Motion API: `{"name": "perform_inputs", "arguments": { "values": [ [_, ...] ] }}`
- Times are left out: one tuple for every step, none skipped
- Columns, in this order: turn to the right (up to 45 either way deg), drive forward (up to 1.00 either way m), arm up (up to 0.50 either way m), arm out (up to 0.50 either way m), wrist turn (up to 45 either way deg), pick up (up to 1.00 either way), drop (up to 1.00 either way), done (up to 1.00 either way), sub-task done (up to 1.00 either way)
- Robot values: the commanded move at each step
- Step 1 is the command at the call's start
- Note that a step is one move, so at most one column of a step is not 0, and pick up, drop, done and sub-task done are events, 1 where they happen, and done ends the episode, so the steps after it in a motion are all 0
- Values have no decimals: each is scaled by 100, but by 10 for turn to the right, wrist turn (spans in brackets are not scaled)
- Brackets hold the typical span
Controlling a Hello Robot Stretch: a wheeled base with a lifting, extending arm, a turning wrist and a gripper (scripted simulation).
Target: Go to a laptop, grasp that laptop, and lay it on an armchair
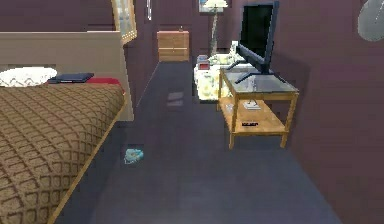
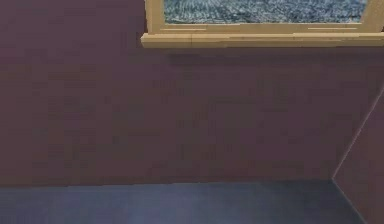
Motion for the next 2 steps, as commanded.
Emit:
{"name": "perform_inputs", "arguments": {
  "values": [
    [0,100,0,0,0,0,0,0,0],
    [-60,0,0,0,0,0,0,0,0]
  ]
}}
